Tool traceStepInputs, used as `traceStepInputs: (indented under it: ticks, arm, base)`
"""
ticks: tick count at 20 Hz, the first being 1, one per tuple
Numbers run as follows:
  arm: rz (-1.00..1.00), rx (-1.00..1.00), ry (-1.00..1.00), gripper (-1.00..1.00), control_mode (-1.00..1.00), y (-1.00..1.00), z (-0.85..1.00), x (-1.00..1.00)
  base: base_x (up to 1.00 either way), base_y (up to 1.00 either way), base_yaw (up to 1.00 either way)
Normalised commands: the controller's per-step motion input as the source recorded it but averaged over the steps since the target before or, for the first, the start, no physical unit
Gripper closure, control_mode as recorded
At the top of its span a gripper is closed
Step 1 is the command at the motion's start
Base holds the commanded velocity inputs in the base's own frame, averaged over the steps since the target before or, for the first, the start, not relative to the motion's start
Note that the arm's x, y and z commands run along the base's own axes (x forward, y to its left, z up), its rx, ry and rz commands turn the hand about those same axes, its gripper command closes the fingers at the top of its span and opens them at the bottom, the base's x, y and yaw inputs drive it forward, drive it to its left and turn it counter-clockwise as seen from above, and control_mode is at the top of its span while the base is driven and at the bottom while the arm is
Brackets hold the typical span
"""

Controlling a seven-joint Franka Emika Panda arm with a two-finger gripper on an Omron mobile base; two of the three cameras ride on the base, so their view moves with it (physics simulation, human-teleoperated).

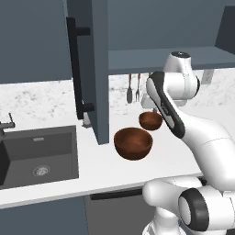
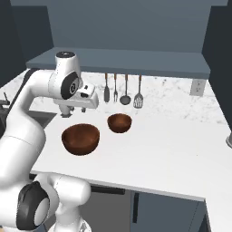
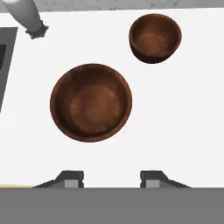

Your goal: Pick up the bowls on the counter and stack them on top of one another in the open cabinet. Place the smaller bowl on top of the larger bowl.

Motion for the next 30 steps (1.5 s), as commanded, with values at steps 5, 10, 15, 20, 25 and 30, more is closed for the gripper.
traceStepInputs:
  ticks: [5,10,15,20,25,30]
  arm:
    - [0.0,0.01,0.02,-1.0,-1.0,0.0,-0.02,0.0]
    - [-0.13,0.07,0.0,-1.0,-1.0,-0.44,-0.04,0.0]
    - [-0.41,0.18,0.01,-1.0,-1.0,-1.0,-0.22,0.0]
    - [-0.43,0.17,0.0,-1.0,-1.0,-1.0,-0.37,0.03]
    - [-0.3,0.09,0.0,-1.0,-1.0,-0.73,-0.58,0.2]
    - [-0.17,0.02,-0.08,-1.0,-1.0,-0.01,-0.29,0.35]
  base:
    - [0.0,0.0,0.0]
    - [0.0,0.0,0.0]
    - [0.0,0.0,0.0]
    - [0.0,0.0,0.0]
    - [0.0,0.0,0.0]
    - [0.0,0.0,0.0]
